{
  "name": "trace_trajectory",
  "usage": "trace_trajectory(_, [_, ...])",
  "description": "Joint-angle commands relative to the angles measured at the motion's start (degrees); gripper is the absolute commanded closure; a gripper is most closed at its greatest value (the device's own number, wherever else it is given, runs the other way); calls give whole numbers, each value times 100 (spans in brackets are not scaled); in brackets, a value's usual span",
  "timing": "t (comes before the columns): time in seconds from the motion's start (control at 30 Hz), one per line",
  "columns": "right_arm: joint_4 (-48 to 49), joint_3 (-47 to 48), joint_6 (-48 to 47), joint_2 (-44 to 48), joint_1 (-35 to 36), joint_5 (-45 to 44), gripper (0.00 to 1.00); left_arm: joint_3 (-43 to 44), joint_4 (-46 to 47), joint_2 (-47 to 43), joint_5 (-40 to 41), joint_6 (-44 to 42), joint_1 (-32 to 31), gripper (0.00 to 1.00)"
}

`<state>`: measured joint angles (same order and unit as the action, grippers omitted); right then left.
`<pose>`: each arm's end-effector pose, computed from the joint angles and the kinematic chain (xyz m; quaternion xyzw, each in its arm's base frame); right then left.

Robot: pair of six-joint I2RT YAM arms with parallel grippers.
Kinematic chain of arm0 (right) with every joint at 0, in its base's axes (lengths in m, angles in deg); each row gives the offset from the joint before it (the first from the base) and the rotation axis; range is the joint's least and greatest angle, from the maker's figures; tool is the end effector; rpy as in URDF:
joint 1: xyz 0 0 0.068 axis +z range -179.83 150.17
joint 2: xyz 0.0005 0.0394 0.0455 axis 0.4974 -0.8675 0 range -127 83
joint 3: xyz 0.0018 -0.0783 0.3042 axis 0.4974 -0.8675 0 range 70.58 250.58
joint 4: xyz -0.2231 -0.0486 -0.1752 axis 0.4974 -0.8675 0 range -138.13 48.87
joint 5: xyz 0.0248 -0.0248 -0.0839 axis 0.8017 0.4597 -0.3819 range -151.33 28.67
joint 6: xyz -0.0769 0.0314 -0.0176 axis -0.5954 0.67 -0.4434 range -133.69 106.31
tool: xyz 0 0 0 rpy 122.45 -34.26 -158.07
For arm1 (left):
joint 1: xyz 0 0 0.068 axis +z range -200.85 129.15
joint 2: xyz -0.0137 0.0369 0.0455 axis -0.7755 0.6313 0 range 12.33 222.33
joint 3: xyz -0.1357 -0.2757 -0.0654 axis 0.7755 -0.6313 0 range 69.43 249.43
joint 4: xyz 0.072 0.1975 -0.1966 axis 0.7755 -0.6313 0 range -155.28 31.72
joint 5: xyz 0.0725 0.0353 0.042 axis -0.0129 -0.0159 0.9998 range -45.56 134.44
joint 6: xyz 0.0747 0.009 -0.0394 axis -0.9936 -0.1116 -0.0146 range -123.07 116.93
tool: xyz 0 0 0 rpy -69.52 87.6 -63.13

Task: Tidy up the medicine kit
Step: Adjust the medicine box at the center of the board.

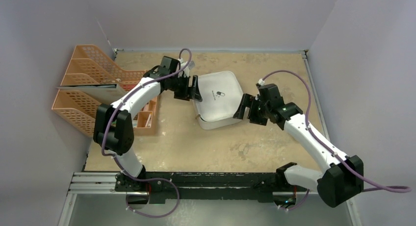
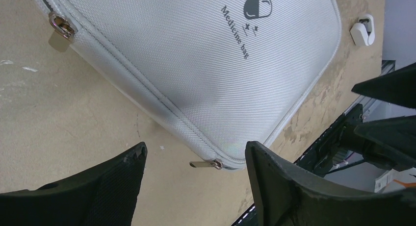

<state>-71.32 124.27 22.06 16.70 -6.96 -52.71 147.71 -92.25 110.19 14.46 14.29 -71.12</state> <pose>0.2580 0.1210 0.2927 0.0726 0.9114 0.2554 0.3144 0.3826 -0.1810 0.2706 0.1041 0.9152 -0.3300 0.2067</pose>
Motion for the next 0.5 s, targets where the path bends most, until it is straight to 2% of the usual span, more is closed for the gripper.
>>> trace_trajectory(0.0, [550,-412,511,-41,175,195,15,221,40,258,23,-47,26,30])
trace_trajectory(0.23, [1155,-336,491,-684,175,74,34,264,2,585,-2,-44,32,36])
trace_trajectory(0.4, [1370,-358,420,-1150,174,28,37,302,-57,747,3,-45,41,43])
trace_trajectory(0.47, [1371,-429,444,-1300,178,76,37,302,-34,774,-24,-40,49,52])
